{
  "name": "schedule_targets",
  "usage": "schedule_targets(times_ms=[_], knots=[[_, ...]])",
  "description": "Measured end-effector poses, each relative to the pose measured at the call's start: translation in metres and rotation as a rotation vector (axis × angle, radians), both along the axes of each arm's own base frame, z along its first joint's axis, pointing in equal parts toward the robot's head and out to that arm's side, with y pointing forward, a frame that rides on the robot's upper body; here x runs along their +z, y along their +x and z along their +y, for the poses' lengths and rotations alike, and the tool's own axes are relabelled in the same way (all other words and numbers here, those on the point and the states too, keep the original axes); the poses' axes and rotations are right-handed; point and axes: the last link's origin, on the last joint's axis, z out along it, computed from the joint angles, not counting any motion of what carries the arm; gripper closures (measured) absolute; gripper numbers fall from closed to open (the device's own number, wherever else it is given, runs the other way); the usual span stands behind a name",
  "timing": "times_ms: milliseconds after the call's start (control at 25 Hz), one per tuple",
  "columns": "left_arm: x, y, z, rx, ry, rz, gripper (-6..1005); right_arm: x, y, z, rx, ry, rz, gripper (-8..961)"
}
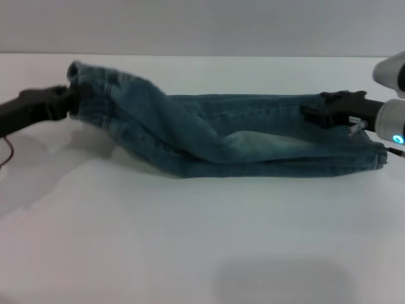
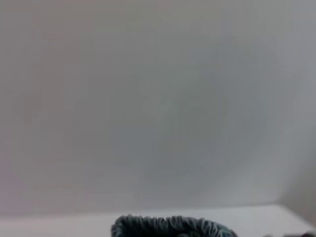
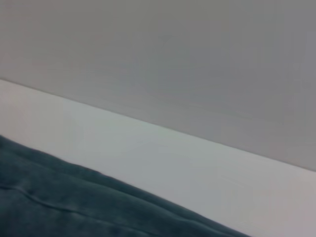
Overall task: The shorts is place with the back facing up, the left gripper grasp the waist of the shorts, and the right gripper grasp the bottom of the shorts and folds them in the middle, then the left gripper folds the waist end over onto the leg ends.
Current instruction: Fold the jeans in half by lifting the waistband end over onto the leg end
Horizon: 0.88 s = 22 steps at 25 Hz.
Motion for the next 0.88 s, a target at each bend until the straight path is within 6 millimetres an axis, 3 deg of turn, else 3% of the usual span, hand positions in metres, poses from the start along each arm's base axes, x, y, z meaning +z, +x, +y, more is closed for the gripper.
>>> schedule_targets(times_ms=[320,680,880], knots=[[0.015,0.064,0.032,-0.176,-0.035,-0.092,931,-0.023,-0.023,0.003,0.038,-0.037,0.051,436],[0.019,0.116,0.056,-0.288,-0.104,-0.114,930,-0.046,-0.048,0.003,0.075,-0.083,0.111,437],[0.021,0.135,0.063,-0.330,-0.115,-0.105,942,-0.062,-0.069,-0.006,0.126,-0.168,0.189,437]])
